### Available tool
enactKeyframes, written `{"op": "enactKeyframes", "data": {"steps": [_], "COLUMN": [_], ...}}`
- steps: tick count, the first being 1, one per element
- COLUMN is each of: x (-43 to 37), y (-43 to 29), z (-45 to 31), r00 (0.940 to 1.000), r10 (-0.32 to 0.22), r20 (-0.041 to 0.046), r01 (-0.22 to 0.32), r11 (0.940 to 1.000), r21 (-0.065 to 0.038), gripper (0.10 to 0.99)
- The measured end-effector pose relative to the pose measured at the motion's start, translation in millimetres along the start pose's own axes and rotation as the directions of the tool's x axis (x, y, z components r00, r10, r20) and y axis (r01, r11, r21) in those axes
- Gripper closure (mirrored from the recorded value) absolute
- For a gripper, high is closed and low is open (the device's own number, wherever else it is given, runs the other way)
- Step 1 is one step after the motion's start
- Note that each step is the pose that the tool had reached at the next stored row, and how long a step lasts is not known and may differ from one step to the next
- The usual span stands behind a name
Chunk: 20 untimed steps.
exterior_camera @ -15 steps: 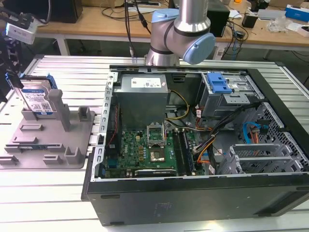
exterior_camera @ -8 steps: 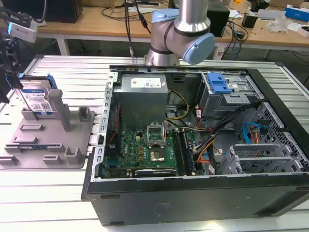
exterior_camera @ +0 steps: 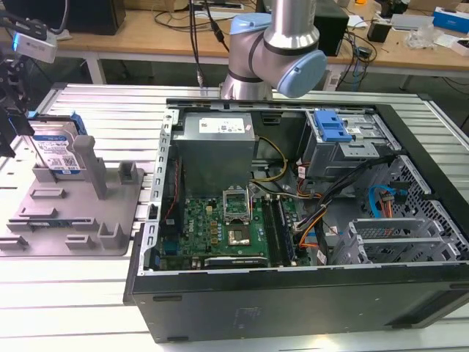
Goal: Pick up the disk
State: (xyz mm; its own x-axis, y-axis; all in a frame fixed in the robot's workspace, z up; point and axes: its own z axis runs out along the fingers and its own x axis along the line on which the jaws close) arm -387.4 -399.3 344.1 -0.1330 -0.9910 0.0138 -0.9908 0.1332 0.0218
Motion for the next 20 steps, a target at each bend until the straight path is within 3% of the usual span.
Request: {"op": "enactKeyframes", "data": {"steps": [5, 8, 16, 20], "x": [-18.3, -39.4, -75.4, -82.5], "y": [4.7, 9.4, 15.5, 21.4], "z": [-0.2, -0.4, -0.7, -0.6], "r00": [0.9999, 0.9997, 0.999, 0.9985], "r10": [-0.011, -0.023, -0.044, -0.053], "r20": [-0.002, -0.0038, -0.0073, -0.0087], "r01": [0.011, 0.023, 0.044, 0.053], "r11": [0.9999, 0.9997, 0.999, 0.9986], "r21": [0.0, 0.001, 0.001, 0.002], "gripper": [0.545, 0.545, 0.545, 0.545]}}
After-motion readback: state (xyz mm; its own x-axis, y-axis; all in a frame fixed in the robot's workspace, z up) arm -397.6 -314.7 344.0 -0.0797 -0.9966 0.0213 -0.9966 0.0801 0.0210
